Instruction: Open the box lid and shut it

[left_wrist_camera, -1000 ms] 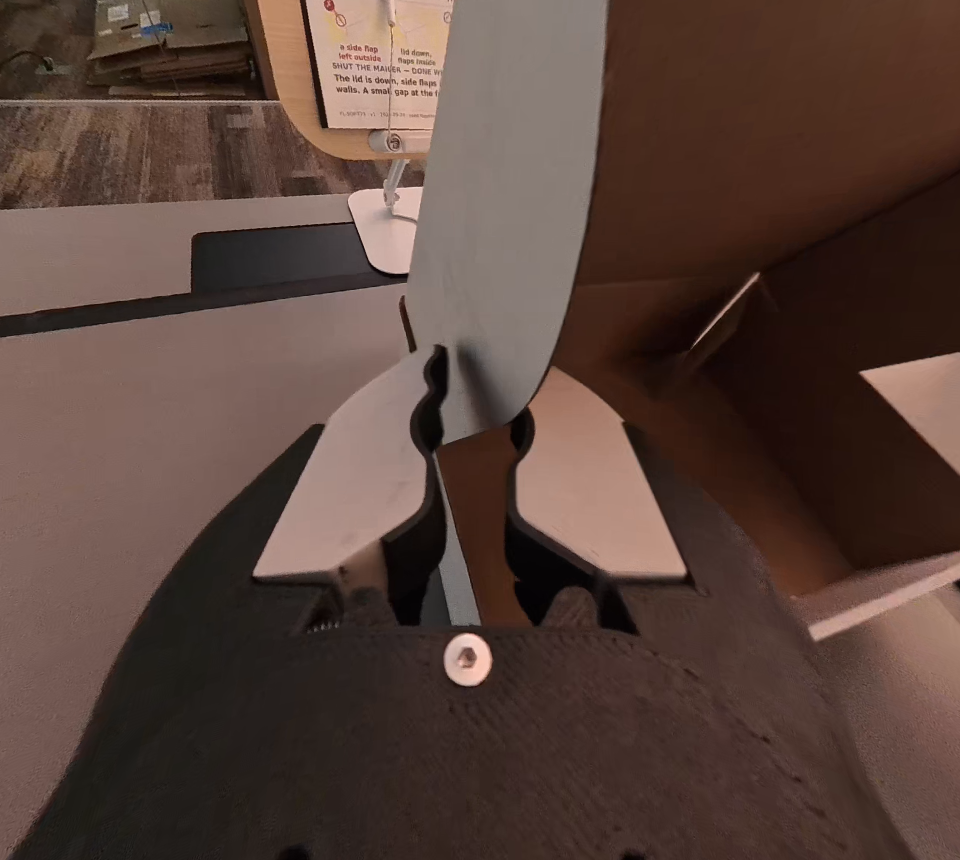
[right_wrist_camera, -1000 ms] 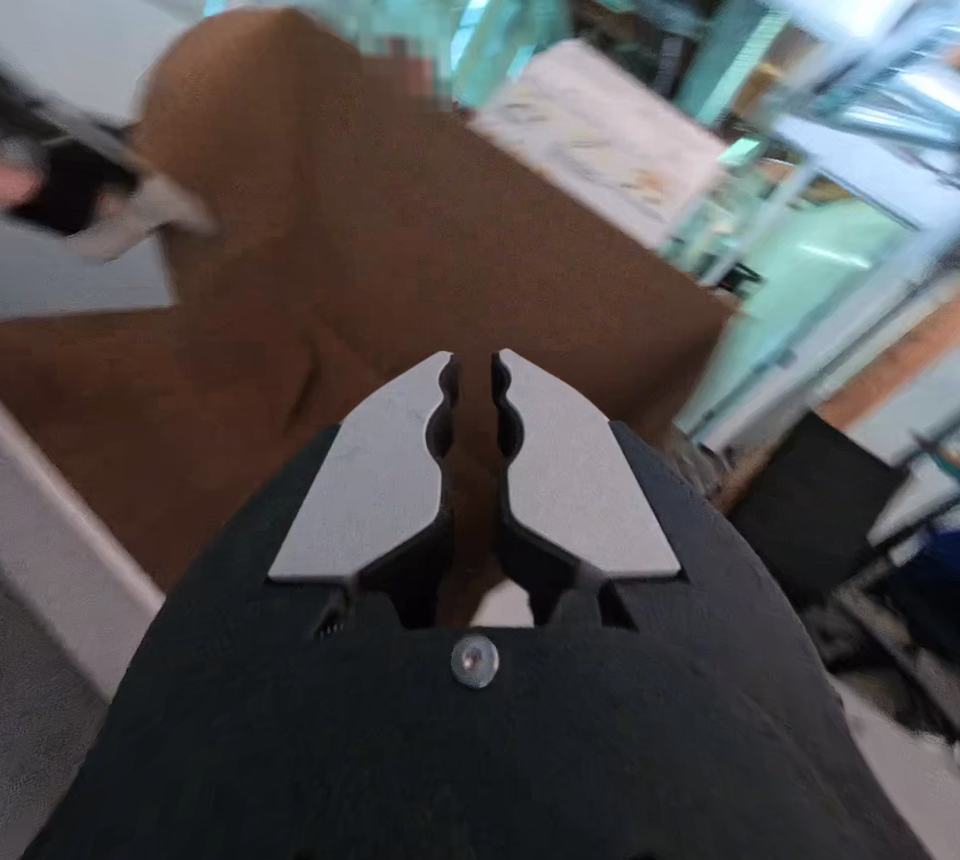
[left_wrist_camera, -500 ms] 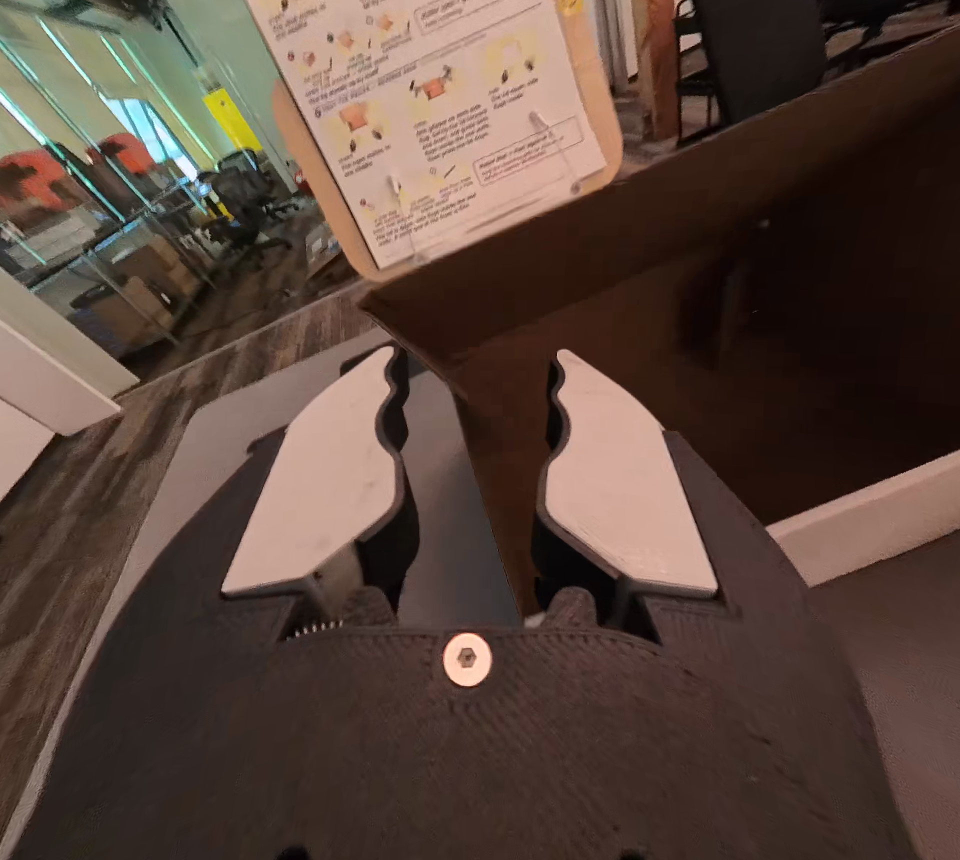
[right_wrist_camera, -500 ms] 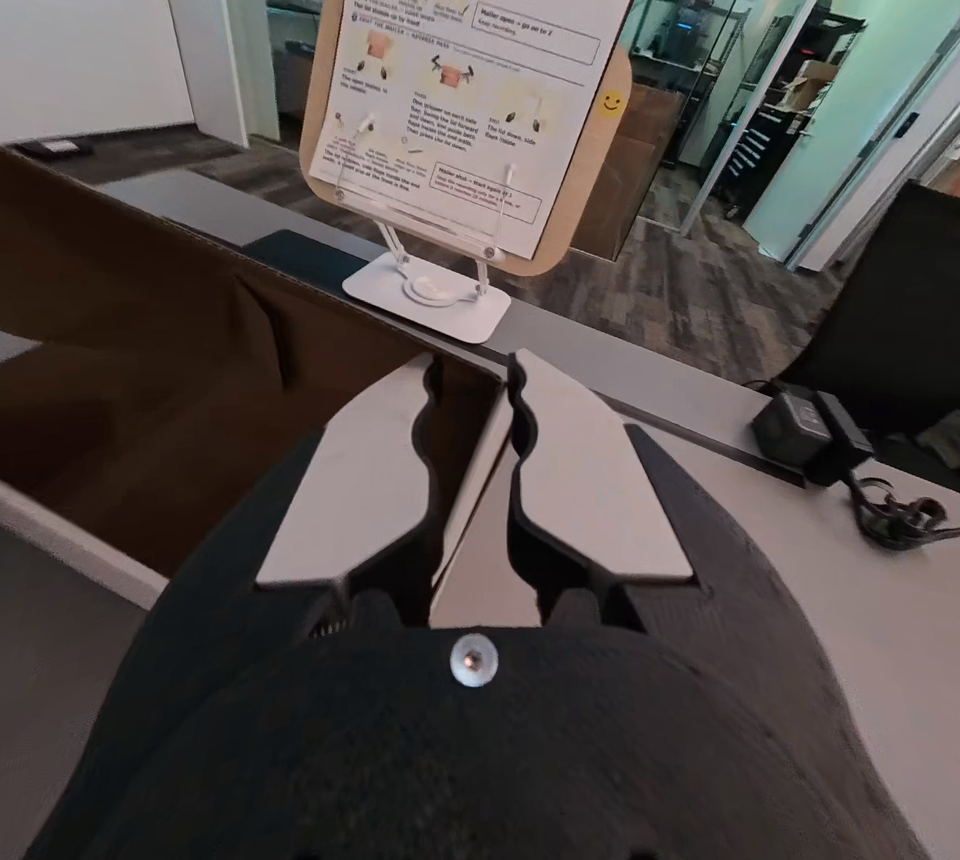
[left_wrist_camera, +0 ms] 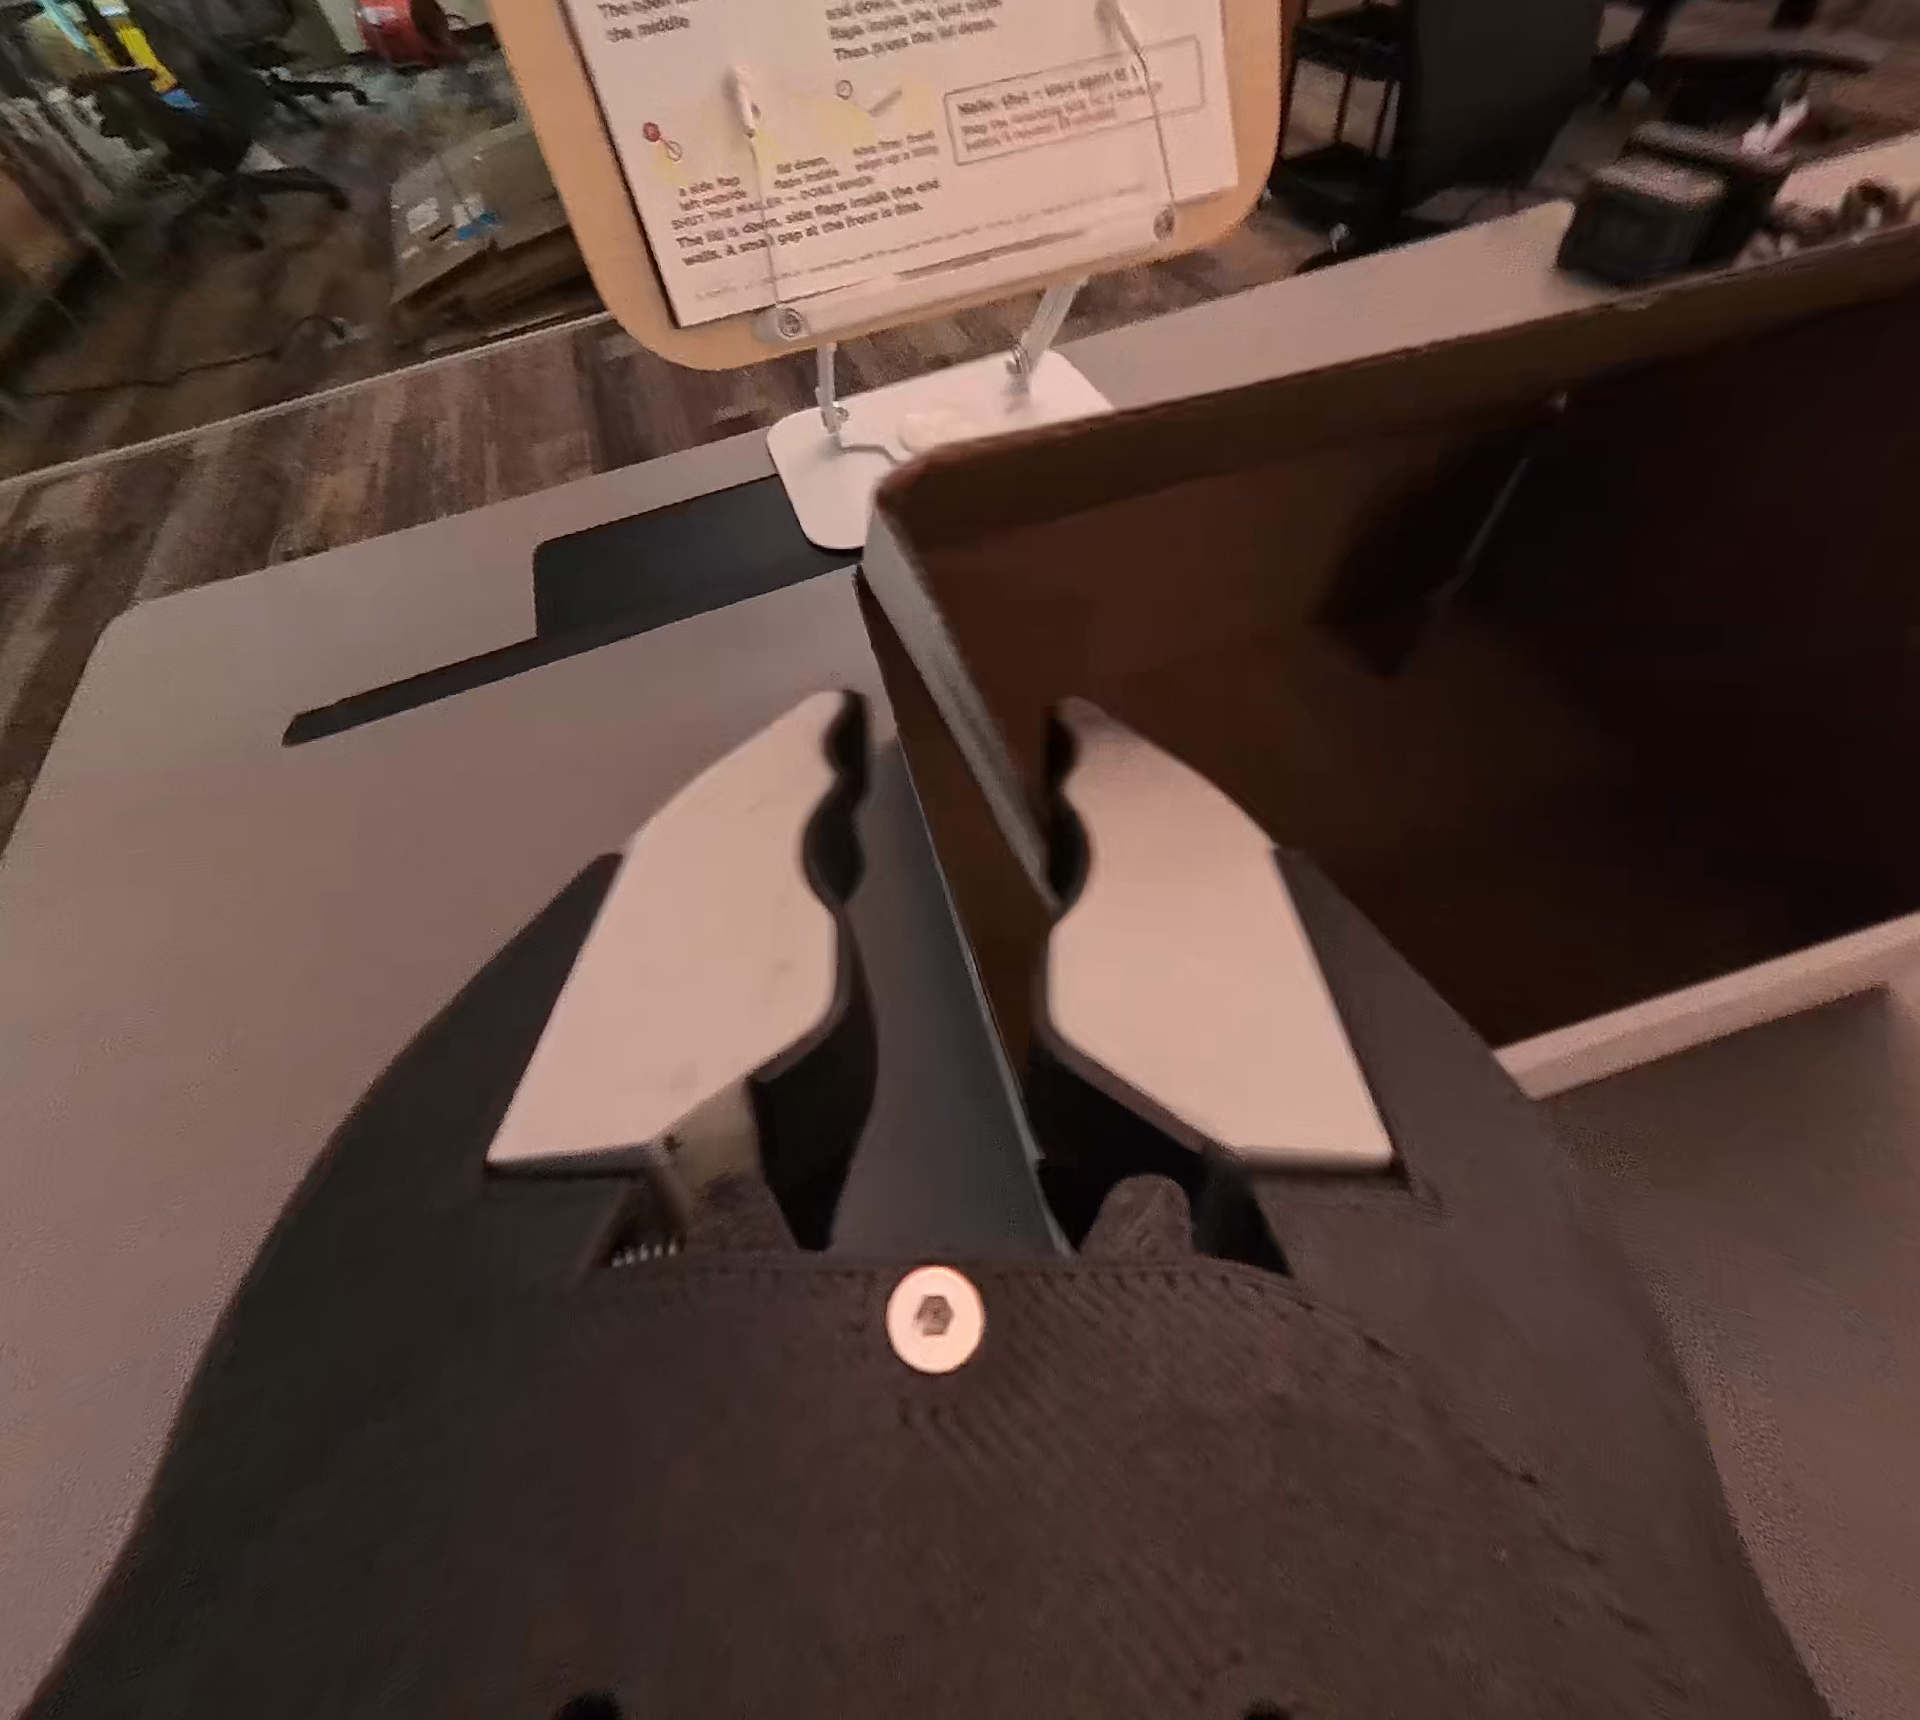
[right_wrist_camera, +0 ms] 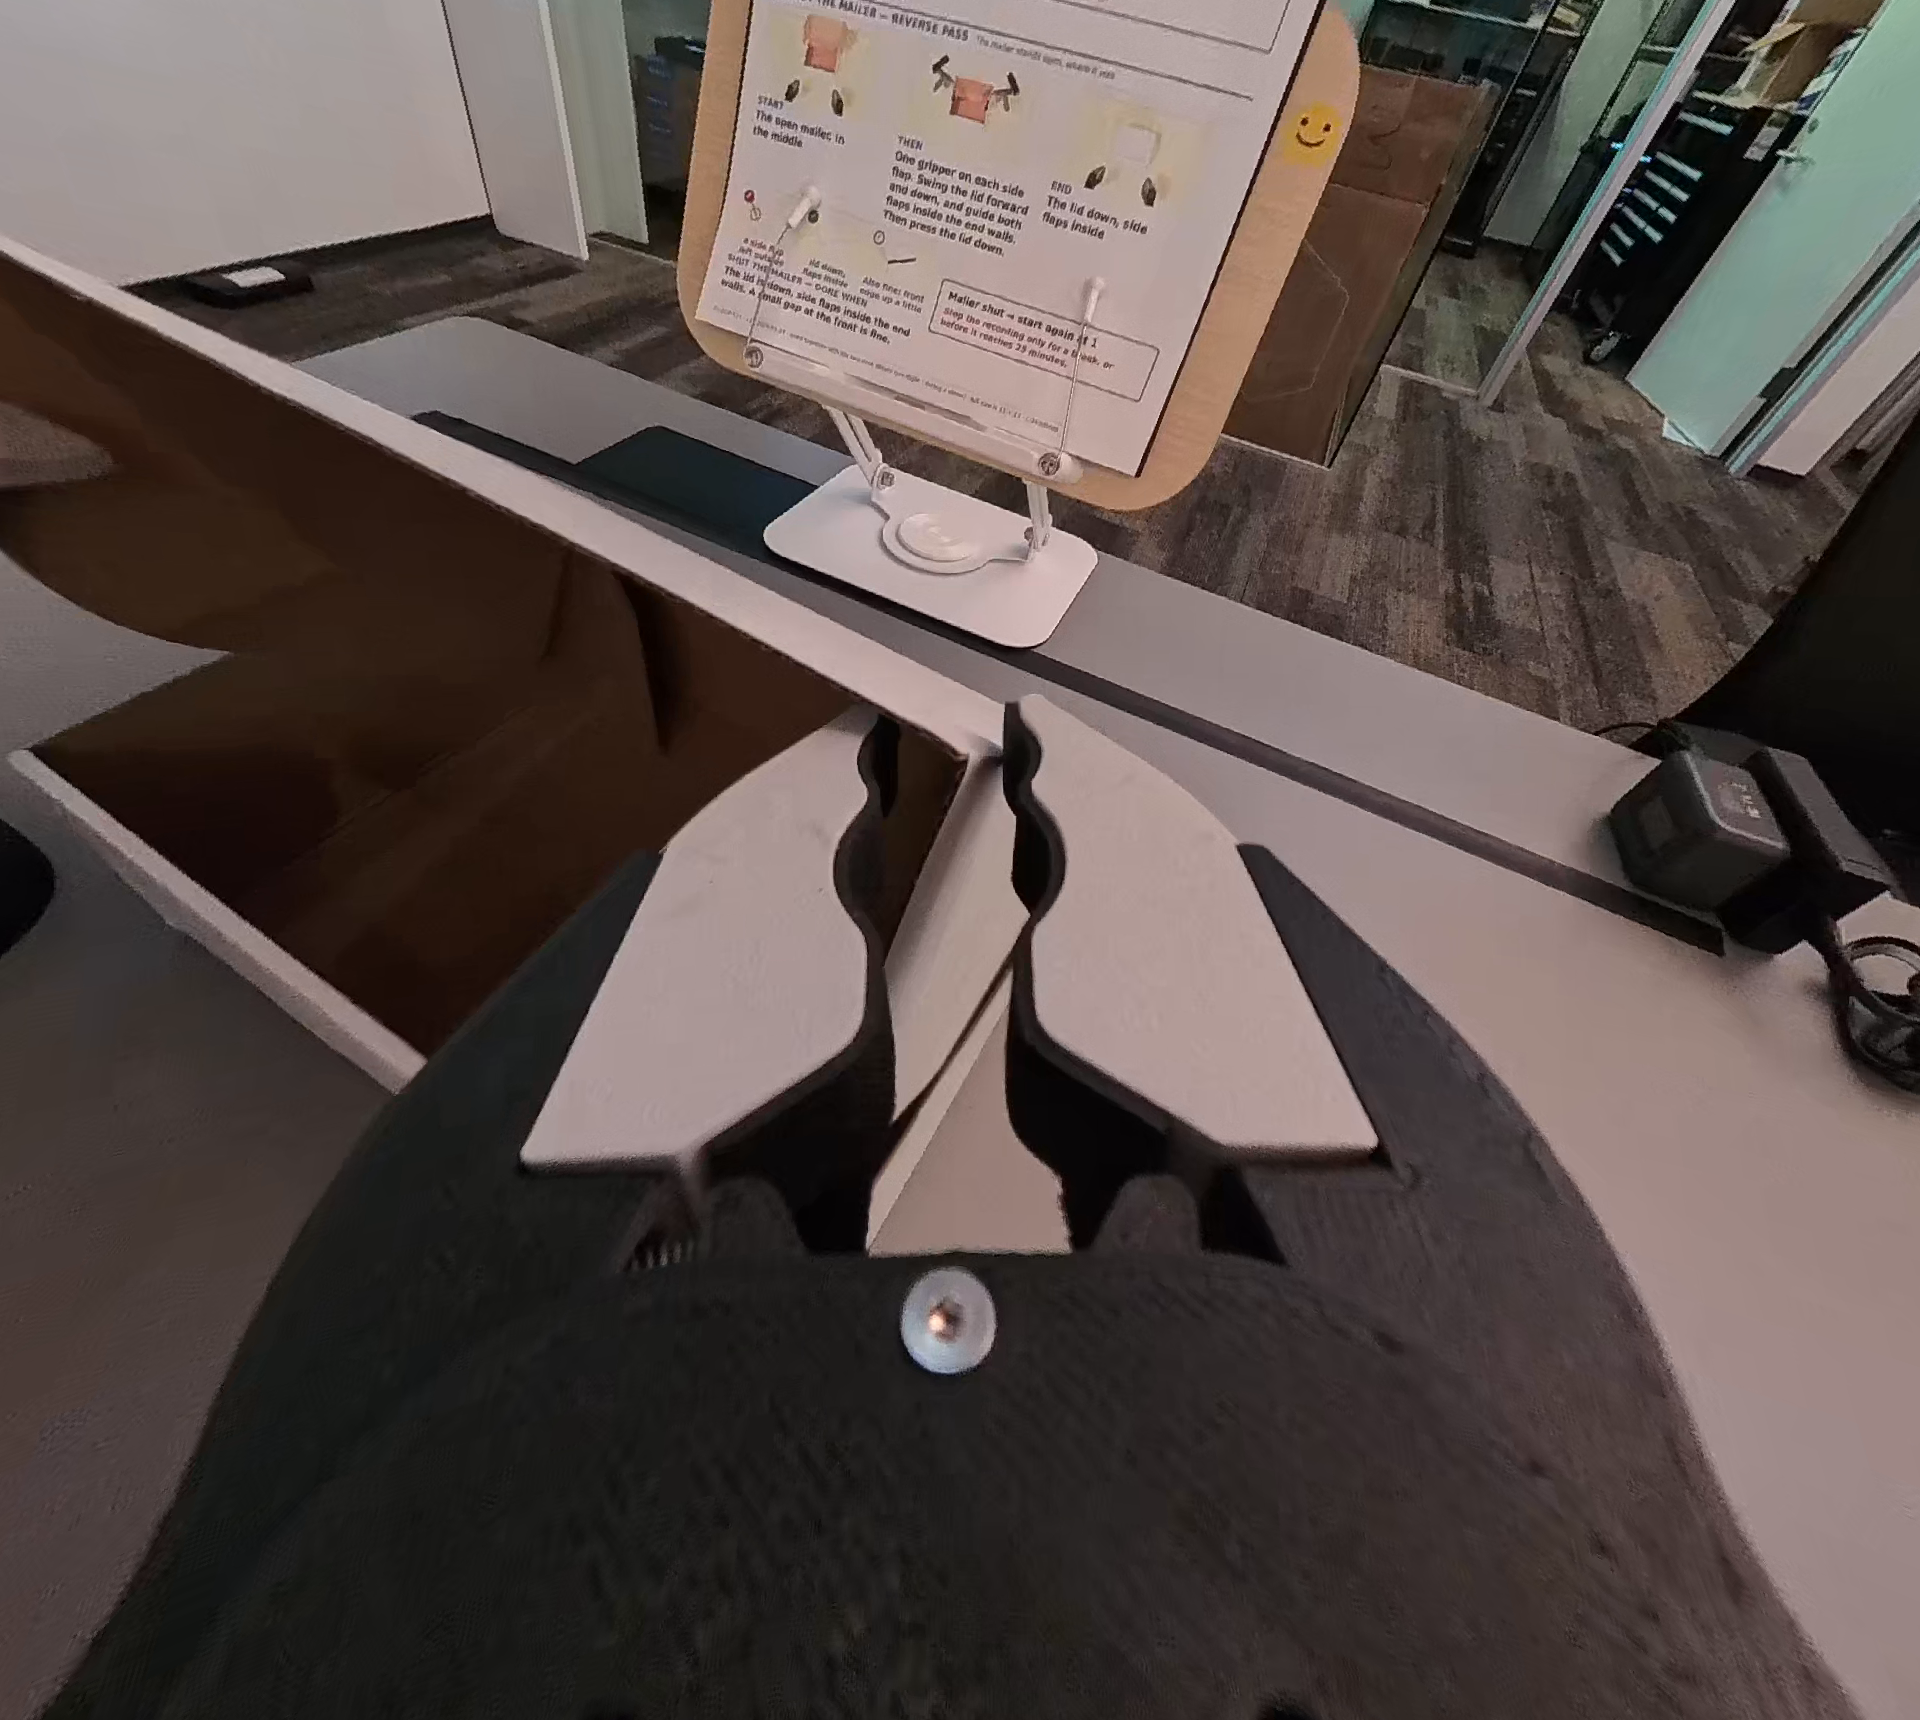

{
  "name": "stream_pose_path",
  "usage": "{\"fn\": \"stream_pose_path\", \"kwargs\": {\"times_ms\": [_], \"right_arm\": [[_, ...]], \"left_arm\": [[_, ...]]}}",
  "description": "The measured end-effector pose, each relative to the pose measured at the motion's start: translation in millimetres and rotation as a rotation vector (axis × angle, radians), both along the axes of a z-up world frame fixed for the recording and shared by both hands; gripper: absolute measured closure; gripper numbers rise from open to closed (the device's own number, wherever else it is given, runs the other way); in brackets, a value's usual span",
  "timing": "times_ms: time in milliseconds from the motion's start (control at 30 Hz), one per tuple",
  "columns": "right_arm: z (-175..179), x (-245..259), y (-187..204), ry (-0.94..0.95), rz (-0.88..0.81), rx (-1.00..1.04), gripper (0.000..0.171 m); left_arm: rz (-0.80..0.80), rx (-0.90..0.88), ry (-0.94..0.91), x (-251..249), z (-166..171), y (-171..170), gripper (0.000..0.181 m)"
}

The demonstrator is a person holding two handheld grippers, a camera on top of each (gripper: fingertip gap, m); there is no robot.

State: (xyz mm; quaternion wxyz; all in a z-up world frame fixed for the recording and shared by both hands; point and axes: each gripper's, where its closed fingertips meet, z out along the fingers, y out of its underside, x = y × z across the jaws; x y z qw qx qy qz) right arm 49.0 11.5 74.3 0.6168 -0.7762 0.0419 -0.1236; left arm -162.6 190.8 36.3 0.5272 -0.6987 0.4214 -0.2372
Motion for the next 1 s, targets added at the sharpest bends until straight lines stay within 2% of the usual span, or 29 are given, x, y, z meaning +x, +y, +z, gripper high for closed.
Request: {"fn": "stream_pose_path", "kwargs": {"times_ms": [33, 67, 300, 467, 567, 667, 767, 900, 1000], "right_arm": [[-1.9, -1.0, -0.9, 0.007, 0.008, -0.006, 0.152], [-4.3, -1.3, -2.1, 0.016, 0.009, -0.013, 0.152], [-19.4, -8.7, -12.0, 0.030, 0.031, -0.020, 0.151], [-35.7, -17.5, -19.2, 0.013, 0.042, -0.061, 0.150], [-44.1, -22.1, -23.8, -0.009, 0.039, -0.075, 0.150], [-50.8, -26.2, -26.9, -0.027, 0.040, -0.087, 0.150], [-54.0, -28.4, -27.7, -0.043, 0.033, -0.085, 0.150], [-56.9, -30.1, -28.9, -0.064, 0.035, -0.085, 0.150], [-59.3, -31.9, -29.8, -0.093, 0.047, -0.090, 0.150]], "left_arm": [[-0.018, 0.006, 0.040, 1.7, -3.6, 0.2, 0.171], [-0.009, 0.019, 0.076, 0.6, -6.7, 2.2, 0.174], [-0.003, 0.072, 0.176, -11.1, -27.7, -5.1, 0.175], [-0.104, -0.037, 0.115, -21.3, -42.2, -22.6, 0.168], [-0.201, -0.087, 0.002, -39.3, -25.4, -37.2, 0.146], [-0.249, -0.161, -0.149, -56.2, 6.1, -38.5, 0.124], [-0.223, -0.122, -0.075, -56.0, 0.4, -26.8, 0.112], [-0.262, -0.168, -0.047, -24.9, -32.1, -22.4, 0.111], [-0.281, -0.182, -0.021, -9.3, -54.6, -16.6, 0.133]]}}
